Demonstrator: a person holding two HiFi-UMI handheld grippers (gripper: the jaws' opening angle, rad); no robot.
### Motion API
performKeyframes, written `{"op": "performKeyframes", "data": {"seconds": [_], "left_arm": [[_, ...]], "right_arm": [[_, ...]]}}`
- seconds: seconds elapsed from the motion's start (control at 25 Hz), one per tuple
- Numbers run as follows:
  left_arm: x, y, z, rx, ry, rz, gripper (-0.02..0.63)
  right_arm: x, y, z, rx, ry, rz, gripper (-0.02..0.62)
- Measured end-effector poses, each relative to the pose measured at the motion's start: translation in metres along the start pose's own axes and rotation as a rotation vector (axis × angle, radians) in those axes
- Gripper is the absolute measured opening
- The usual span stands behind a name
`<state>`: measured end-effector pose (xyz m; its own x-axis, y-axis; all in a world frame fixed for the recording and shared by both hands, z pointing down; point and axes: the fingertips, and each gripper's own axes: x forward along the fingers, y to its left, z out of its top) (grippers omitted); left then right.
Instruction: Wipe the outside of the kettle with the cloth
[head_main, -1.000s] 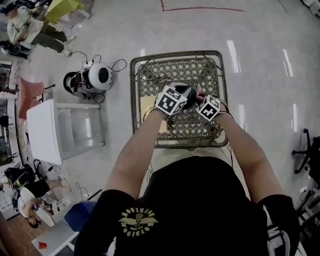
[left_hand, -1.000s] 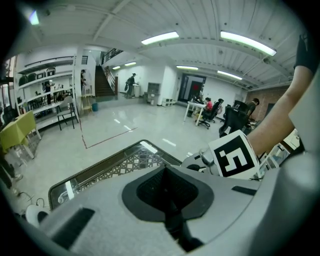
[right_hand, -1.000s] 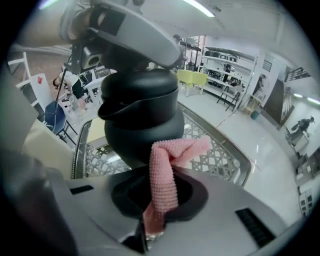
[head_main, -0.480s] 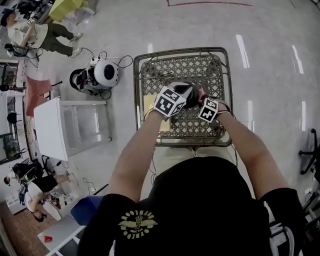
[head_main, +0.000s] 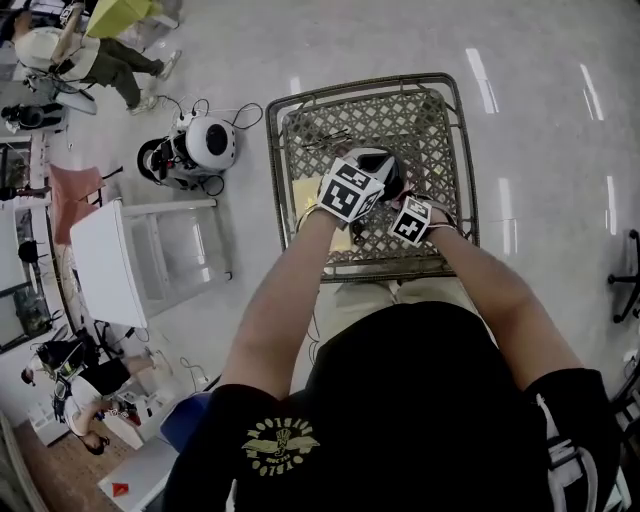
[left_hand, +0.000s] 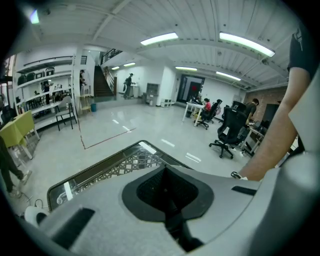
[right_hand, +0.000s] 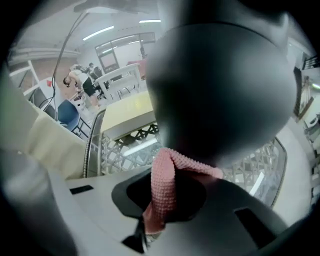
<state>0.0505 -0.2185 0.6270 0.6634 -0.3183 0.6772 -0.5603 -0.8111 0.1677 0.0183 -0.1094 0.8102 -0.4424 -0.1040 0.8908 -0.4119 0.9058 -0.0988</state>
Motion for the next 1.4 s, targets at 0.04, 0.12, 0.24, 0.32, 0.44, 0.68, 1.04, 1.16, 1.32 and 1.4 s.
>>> {"op": "performKeyframes", "data": {"seconds": [0.04, 0.12, 0.24, 0.32, 0.44, 0.68, 1.04, 1.16, 1.32, 1.4], "left_arm": [[0.0, -0.001, -0.001, 0.006, 0.004, -0.003, 0.005], [-0.001, -0.002, -0.005, 0.015, 0.012, -0.01, 0.005], [0.001, -0.004, -0.006, 0.028, 0.015, -0.018, 0.005], [0.001, -0.005, -0.006, 0.042, 0.016, -0.029, 0.005], [0.001, -0.007, -0.008, 0.059, 0.02, -0.044, 0.005], [0.002, -0.007, -0.011, 0.077, 0.023, -0.04, 0.005], [-0.023, -0.005, 0.008, 0.026, -0.158, -0.004, 0.005], [-0.062, -0.002, 0.012, -0.031, -0.261, 0.072, 0.005], [-0.105, 0.015, -0.018, -0.142, -0.339, 0.21, 0.005], [-0.133, 0.026, -0.039, -0.178, -0.353, 0.3, 0.005]], "right_arm": [[0.001, 0.007, 0.004, 0.021, -0.007, 0.0, 0.034], [0.006, 0.021, 0.016, 0.061, -0.026, 0.004, 0.034], [0.013, 0.034, 0.034, 0.134, -0.062, 0.001, 0.034], [0.012, 0.04, 0.048, 0.167, -0.102, -0.005, 0.034], [0.006, 0.049, 0.065, 0.171, -0.171, 0.005, 0.034], [-0.022, 0.052, 0.048, 0.206, -0.189, -0.018, 0.034], [-0.093, 0.026, 0.008, 0.437, -0.284, -0.138, 0.034], [-0.128, 0.02, 0.008, 0.517, -0.345, -0.14, 0.034], [-0.158, 0.005, 0.006, 0.533, -0.411, -0.169, 0.034], [-0.175, -0.001, 0.008, 0.541, -0.436, -0.193, 0.034]]}}
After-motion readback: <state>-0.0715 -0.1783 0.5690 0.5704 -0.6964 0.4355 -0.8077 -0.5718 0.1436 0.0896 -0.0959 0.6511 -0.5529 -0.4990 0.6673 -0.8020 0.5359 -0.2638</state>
